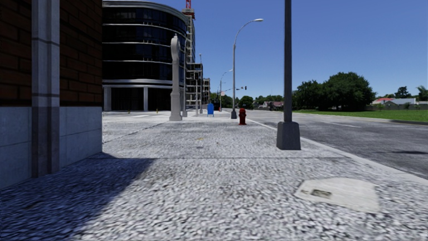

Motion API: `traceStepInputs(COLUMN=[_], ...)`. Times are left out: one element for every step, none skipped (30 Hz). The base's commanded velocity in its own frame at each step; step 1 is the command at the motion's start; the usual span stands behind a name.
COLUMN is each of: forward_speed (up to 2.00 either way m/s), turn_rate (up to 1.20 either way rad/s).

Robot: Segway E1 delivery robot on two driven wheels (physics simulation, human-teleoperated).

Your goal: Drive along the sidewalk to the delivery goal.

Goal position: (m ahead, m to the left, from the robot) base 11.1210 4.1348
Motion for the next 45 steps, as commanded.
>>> traceStepInputs(forward_speed=[2.0,2.0,2.0,2.0,2.0,2.0,2.0,2.0,2.0,2.0,2.0,2.0,2.0,2.0,2.0,2.0,2.0,2.0,2.0,2.0,2.0,2.0,2.0,2.0,2.0,2.0,2.0,2.0,2.0,2.0,2.0,2.0,2.0,2.0,2.0,2.0,2.0,2.0,2.0,2.0,2.0,2.0,2.0,2.0,2.0], turn_rate=[0.0,0.0,0.0,0.0,0.0,0.0,0.0,0.0,0.0,0.0,0.0,0.0,0.0,0.0,0.0,0.0,0.0,0.0,0.0,0.0,0.0,0.0,0.1,0.21,0.21,0.36,0.51,0.59,0.62,0.62,0.64,0.65,0.65,0.65,0.65,0.65,0.65,0.6,0.47,0.35,0.23,0.17,0.17,0.15,0.14])
